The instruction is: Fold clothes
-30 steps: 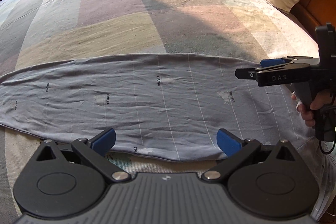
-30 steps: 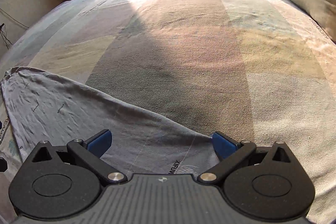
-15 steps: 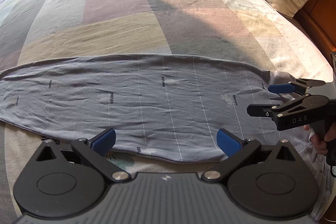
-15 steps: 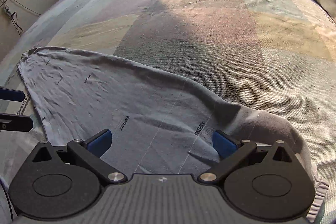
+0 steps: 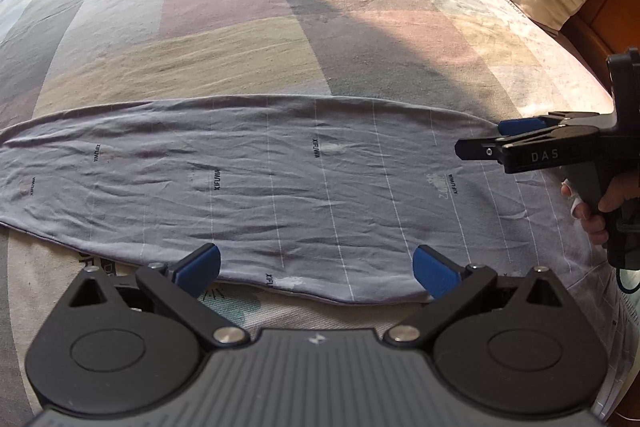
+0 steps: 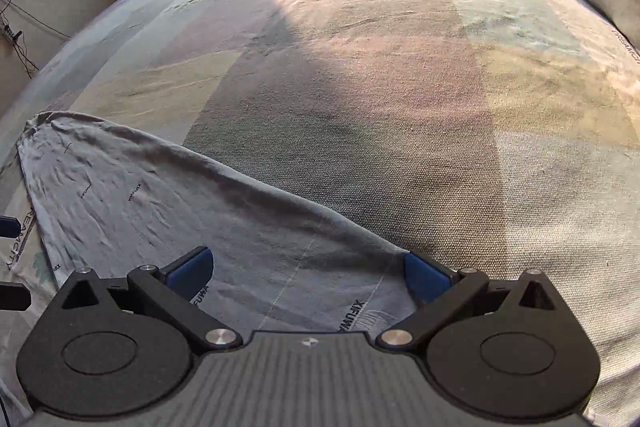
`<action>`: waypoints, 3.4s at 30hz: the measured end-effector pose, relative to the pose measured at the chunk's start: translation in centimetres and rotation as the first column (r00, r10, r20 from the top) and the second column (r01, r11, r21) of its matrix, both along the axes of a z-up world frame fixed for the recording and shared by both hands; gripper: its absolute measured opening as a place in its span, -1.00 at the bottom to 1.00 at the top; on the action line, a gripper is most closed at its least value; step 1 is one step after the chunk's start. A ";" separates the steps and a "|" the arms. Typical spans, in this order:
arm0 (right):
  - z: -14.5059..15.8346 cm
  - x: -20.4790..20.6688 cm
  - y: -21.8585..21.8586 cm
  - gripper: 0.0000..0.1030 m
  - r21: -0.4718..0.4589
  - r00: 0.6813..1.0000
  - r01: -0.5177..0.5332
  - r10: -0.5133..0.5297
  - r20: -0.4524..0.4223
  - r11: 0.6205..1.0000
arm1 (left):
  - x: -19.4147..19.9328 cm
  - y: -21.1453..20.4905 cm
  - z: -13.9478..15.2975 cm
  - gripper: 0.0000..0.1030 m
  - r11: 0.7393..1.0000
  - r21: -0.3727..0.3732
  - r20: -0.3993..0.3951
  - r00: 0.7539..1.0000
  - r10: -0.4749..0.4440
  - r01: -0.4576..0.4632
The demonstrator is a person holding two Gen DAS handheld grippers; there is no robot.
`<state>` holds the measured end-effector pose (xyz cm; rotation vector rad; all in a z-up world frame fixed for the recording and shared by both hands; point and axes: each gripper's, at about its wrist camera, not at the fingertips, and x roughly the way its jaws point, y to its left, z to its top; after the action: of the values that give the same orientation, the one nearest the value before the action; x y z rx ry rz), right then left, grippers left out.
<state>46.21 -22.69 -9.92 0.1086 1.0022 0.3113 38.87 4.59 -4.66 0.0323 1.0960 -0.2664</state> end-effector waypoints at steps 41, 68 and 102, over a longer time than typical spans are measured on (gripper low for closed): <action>1.2 -13.8 -5.2 1.00 -0.080 0.997 0.008 -0.014 -0.078 0.997 | 3.5 -7.1 -0.6 0.98 0.986 -0.052 -0.078 0.984 -0.161 0.157; 0.0 -15.7 -5.3 1.00 -0.147 0.999 0.032 -0.032 -0.001 0.989 | 11.9 -14.4 -1.8 0.98 0.944 -0.113 -0.052 0.947 -0.316 0.309; 1.5 -19.5 -3.6 1.00 -0.194 0.997 -0.021 0.007 -0.074 0.981 | -2.1 -8.2 1.7 0.98 0.919 -0.062 -0.169 0.904 -0.393 0.388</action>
<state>26.70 -26.29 -8.45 -0.0653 1.1007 0.2214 36.74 -3.56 -3.00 0.2105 1.2601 -0.6562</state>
